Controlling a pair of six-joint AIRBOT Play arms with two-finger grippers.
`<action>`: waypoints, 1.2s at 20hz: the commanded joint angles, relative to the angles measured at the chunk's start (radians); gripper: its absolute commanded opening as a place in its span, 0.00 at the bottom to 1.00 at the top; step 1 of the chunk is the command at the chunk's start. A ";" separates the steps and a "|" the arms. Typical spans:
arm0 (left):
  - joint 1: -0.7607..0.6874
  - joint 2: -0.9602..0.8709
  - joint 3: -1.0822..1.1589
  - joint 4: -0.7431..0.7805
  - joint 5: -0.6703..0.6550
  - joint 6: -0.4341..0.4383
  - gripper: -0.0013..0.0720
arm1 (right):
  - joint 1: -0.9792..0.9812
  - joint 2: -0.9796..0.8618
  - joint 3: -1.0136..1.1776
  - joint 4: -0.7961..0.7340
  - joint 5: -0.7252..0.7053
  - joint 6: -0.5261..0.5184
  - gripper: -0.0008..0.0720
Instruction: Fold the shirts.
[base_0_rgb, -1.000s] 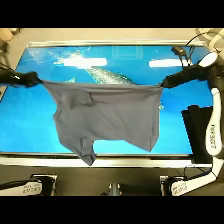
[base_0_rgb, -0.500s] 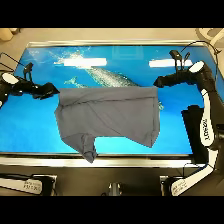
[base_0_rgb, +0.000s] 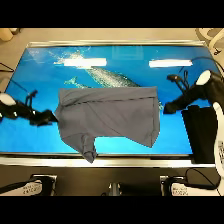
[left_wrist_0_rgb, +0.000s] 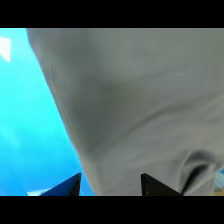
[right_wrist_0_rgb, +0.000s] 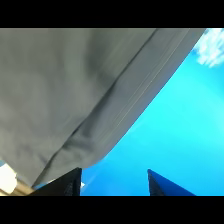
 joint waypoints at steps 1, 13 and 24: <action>0.003 0.111 -0.264 -0.048 0.085 0.053 0.63 | -0.001 0.183 -0.272 -0.016 -0.056 -0.004 0.61; -0.025 0.083 -0.289 -0.086 0.168 0.060 0.49 | -0.001 0.249 -0.508 0.119 -0.129 -0.045 0.60; -0.069 0.064 -0.284 -0.097 0.206 0.051 0.05 | -0.001 0.238 -0.687 0.303 -0.295 -0.090 0.57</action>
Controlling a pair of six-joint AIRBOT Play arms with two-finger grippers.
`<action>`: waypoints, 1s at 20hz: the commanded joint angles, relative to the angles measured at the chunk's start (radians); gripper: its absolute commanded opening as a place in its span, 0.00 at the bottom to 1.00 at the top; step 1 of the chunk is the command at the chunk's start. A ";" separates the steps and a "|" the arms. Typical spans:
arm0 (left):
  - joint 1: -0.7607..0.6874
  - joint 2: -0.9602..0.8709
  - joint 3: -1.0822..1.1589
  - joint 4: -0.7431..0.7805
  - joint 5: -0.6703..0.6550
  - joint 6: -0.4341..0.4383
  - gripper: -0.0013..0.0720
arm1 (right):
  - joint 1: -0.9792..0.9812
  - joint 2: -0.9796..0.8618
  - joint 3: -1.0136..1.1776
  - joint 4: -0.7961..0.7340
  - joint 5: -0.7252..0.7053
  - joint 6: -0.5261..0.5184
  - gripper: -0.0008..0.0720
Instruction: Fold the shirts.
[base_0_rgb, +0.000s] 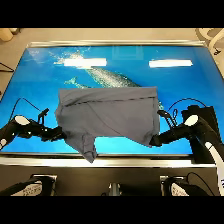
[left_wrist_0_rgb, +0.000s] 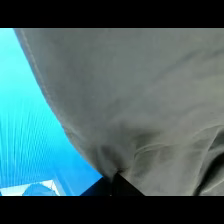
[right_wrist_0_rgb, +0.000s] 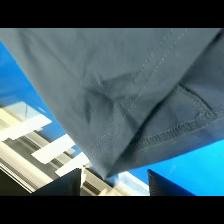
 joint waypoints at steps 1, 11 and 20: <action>-0.002 0.004 0.001 -0.003 -0.001 -0.001 0.05 | 0.000 -0.021 -0.029 0.073 -0.046 -0.006 0.50; -0.002 0.006 0.002 -0.003 -0.002 -0.001 0.05 | -0.001 -0.088 -0.005 0.125 -0.056 -0.023 0.05; -0.002 0.006 0.002 -0.002 -0.002 0.000 0.05 | -0.001 -0.068 0.396 0.055 -0.259 0.081 0.05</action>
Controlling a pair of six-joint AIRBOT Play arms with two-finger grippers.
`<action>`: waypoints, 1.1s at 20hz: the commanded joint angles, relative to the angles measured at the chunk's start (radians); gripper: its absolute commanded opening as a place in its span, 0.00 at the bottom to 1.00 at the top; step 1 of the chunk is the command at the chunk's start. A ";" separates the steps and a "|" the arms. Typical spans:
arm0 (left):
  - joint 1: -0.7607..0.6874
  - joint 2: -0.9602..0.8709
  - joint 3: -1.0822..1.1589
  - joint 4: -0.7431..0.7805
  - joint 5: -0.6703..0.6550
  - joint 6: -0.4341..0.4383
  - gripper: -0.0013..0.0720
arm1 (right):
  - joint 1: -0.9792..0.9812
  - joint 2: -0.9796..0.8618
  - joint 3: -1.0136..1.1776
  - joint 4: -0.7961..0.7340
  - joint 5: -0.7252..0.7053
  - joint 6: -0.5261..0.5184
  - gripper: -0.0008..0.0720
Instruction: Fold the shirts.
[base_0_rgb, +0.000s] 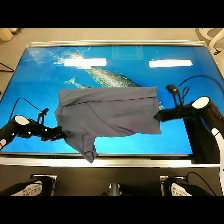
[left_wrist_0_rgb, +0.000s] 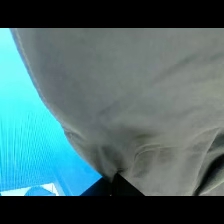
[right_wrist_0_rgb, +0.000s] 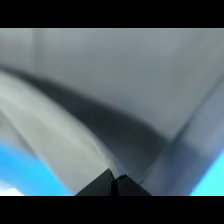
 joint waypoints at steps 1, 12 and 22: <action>0.000 0.001 0.001 0.000 0.000 0.001 0.05 | 0.000 -0.022 0.089 -0.027 -0.125 0.068 0.05; 0.000 0.001 0.001 0.001 -0.006 0.001 0.05 | 0.000 -0.123 0.089 -0.079 -0.233 0.086 0.05; 0.000 0.001 0.001 0.001 -0.037 0.009 0.05 | -0.002 -0.114 0.126 -0.293 0.150 0.176 0.64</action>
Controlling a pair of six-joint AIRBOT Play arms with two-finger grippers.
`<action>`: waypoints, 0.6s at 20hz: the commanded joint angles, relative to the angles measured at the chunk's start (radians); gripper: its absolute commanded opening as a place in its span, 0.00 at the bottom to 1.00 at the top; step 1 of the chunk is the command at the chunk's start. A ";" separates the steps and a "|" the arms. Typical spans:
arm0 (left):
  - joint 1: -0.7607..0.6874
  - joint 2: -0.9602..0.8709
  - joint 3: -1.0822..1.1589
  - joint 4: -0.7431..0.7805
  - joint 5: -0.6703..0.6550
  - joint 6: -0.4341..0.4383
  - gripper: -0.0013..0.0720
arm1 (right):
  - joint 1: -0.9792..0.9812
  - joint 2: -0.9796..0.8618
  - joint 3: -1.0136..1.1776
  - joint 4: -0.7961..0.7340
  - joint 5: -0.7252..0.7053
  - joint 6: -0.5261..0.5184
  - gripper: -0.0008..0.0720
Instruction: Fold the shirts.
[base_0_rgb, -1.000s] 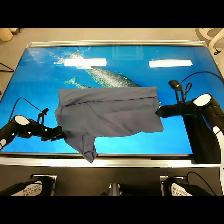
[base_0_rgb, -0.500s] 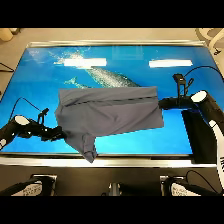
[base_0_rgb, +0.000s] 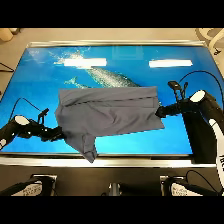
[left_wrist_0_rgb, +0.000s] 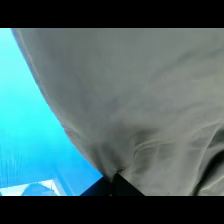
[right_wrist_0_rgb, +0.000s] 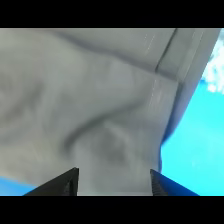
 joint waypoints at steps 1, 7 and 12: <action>0.000 0.001 0.001 0.002 -0.022 0.009 0.05 | -0.001 -0.002 0.013 -0.166 0.154 0.067 0.64; 0.000 0.001 0.001 0.003 -0.032 0.034 0.05 | 0.000 -0.101 0.012 -0.195 0.202 0.177 0.65; 0.000 0.001 0.002 0.003 -0.031 0.053 0.05 | 0.000 -0.148 0.011 -0.129 0.169 0.206 0.65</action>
